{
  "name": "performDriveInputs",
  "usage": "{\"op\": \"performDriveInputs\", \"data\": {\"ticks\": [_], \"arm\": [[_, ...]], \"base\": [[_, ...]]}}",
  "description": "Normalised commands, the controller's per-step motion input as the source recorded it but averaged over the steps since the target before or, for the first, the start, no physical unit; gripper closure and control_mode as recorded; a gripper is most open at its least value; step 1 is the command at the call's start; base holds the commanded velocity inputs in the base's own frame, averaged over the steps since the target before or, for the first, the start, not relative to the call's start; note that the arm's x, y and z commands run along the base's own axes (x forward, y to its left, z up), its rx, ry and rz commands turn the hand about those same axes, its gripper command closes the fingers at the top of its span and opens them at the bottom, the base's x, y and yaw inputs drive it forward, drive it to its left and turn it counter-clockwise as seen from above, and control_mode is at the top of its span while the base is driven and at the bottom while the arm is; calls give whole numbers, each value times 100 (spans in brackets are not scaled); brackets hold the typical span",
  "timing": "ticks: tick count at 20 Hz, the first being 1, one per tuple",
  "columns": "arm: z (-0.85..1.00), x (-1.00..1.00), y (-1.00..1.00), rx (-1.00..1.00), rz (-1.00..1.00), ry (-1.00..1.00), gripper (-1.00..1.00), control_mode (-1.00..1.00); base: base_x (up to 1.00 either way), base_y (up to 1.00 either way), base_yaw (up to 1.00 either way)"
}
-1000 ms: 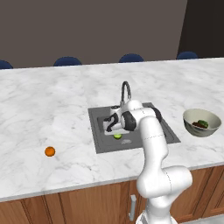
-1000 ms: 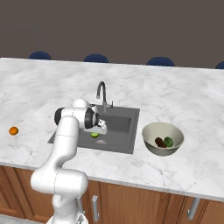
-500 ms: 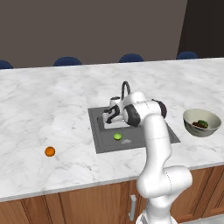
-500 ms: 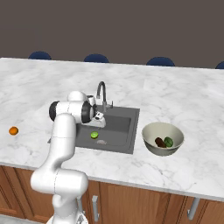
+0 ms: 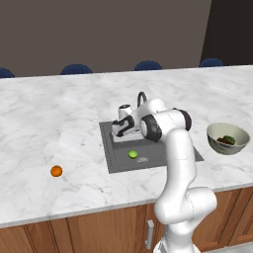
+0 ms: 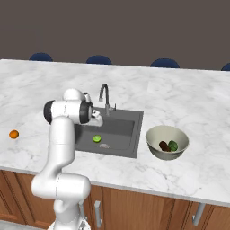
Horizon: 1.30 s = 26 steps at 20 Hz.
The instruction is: There is a mixed pile of frozen fruits and vegetables on the counter. Locate all the frozen vegetables and place the items in a bowl on the counter. Take all the frozen fruits and defrost them in a running sink.
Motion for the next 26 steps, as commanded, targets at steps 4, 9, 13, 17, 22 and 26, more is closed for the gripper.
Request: {"op": "performDriveInputs", "data": {"ticks": [4,9,13,17,22,26], "arm": [[76,-30,8,0,0,0,-100,-100],[65,-45,23,0,0,-1,-100,-100],[81,-51,18,0,0,-4,-100,-100],[69,-50,23,1,0,-6,-100,-100],[30,-52,48,0,4,-8,-100,-100],[36,-48,73,-2,14,-5,-100,-100]], "base": [[0,0,0],[0,0,0],[0,0,0],[0,0,0],[0,0,0],[0,0,0]]}}
